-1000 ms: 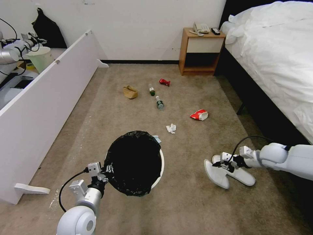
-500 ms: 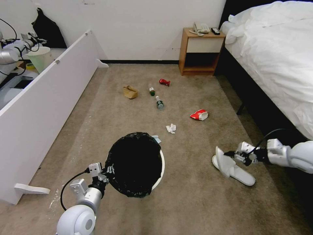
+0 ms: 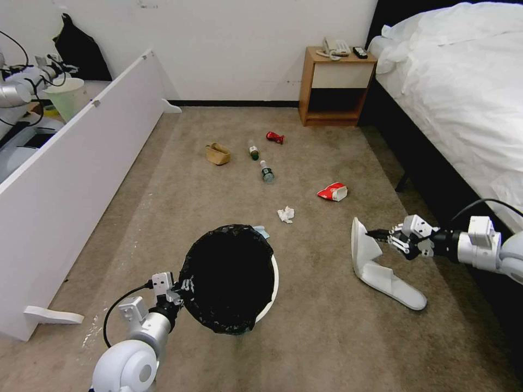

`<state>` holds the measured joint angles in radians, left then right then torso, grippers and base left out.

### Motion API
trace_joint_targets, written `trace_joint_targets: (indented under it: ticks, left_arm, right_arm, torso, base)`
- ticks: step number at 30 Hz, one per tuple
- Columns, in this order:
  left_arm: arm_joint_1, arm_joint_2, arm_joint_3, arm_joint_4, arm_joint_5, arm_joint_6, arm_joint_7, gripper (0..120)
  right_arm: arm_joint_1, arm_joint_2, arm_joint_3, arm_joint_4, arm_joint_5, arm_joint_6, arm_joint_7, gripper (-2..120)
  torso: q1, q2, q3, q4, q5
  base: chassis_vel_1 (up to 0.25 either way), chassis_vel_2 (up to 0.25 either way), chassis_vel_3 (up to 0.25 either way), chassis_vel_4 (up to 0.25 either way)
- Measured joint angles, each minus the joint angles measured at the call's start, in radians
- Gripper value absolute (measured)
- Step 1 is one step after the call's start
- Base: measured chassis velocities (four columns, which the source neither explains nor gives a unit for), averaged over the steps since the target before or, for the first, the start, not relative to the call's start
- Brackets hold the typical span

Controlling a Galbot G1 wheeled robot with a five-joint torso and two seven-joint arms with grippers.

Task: Pick up the trash bin, then pick up the garbage from the floor and place it into the trash bin.

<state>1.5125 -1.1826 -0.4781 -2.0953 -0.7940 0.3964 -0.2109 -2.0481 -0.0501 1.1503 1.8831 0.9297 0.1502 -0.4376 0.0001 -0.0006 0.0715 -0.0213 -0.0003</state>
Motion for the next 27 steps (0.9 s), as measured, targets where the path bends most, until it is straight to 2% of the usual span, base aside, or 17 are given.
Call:
trace_joint_targets:
  ticks: [6, 8, 12, 16, 19, 27]
  left_arm:
    - [0.0, 0.019, -0.001, -0.027, -0.037, 0.049, -0.03, 2]
    - [0.003, 0.037, -0.004, -0.048, -0.077, 0.096, -0.058, 2]
    - [-0.002, 0.058, -0.006, -0.065, -0.115, 0.137, -0.081, 2]
    - [-0.008, 0.066, -0.006, -0.064, -0.128, 0.154, -0.088, 2]
    - [-0.019, 0.077, 0.001, -0.051, -0.17, 0.181, -0.105, 2]
    - [-0.046, 0.09, 0.025, -0.024, -0.218, 0.203, -0.118, 2]
  right_arm:
    - [0.052, 0.0, 0.0, 0.046, 0.031, 0.0, 0.003, 0]
    - [0.09, 0.003, -0.002, 0.081, 0.053, -0.001, 0.004, 0]
    - [0.135, 0.005, -0.002, 0.129, 0.084, -0.003, 0.007, 0]
    - [0.167, 0.006, -0.002, 0.158, 0.101, -0.005, 0.009, 0]
    - [0.221, 0.002, -0.002, 0.206, 0.145, -0.016, 0.016, 0]
    - [0.292, -0.027, -0.006, 0.259, 0.216, -0.026, 0.02, 0]
  torso:
    - [0.0, 0.0, 0.0, 0.0, 0.0]
    - [0.0, 0.0, 0.0, 0.0, -0.0001]
    - [0.0, 0.0, 0.0, 0.0, -0.0001]
    - [0.0, 0.0, 0.0, 0.0, 0.0]
    - [0.0, 0.0, 0.0, -0.0001, 0.0]
    - [0.0, 0.0, 0.0, 0.0, 0.0]
  base:
    - [0.0, 0.0, 0.0, 0.0]
    - [0.0, 0.0, 0.0, 0.0]
    - [0.0, 0.0, 0.0, 0.0]
    - [0.0, 0.0, 0.0, 0.0]
    - [0.0, 0.0, 0.0, 0.0]
    - [0.0, 0.0, 0.0, 0.0]
